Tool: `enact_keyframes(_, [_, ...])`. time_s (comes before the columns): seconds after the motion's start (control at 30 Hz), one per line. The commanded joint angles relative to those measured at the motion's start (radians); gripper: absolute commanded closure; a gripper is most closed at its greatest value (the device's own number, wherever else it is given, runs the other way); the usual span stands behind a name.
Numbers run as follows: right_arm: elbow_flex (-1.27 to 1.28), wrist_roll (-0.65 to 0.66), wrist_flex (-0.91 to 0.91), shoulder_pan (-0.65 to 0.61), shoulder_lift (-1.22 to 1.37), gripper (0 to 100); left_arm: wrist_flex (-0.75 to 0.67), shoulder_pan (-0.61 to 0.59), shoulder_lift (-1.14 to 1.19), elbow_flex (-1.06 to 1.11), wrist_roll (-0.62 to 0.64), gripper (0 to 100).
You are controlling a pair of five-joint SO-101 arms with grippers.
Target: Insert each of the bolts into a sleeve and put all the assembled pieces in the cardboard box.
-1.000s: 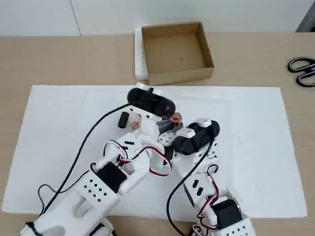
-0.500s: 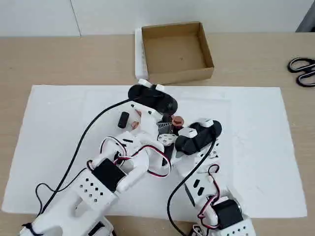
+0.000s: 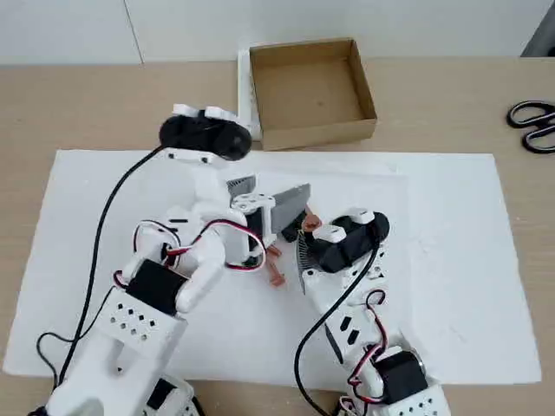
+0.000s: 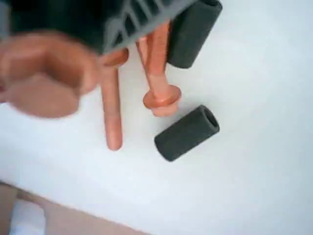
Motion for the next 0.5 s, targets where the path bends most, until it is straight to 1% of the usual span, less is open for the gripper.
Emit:
enact_keyframes(0.0, [-0.057, -0.005, -0.001, 0.044, -0.021, 99.5, 0.003, -0.124, -0.021, -0.051, 0.002, 72])
enact_keyframes(0.1, [-0.143, -0.002, -0.010, 0.117, -0.007, 99.5, 0.003, -0.265, -0.020, -0.048, 0.002, 72])
enact_keyframes(0.23, [-0.269, 0.043, -0.019, 0.130, 0.090, 99.5, 0.028, -0.394, -0.020, -0.054, -0.014, 72])
enact_keyframes(0.33, [-0.417, 0.048, -0.120, 0.165, 0.300, 99.5, 0.121, -0.439, -0.020, -0.062, -0.066, 72])
enact_keyframes(0.47, [-0.690, 0.049, -0.259, 0.214, 0.723, 99.5, 0.218, -0.500, -0.020, -0.062, -0.137, 72])
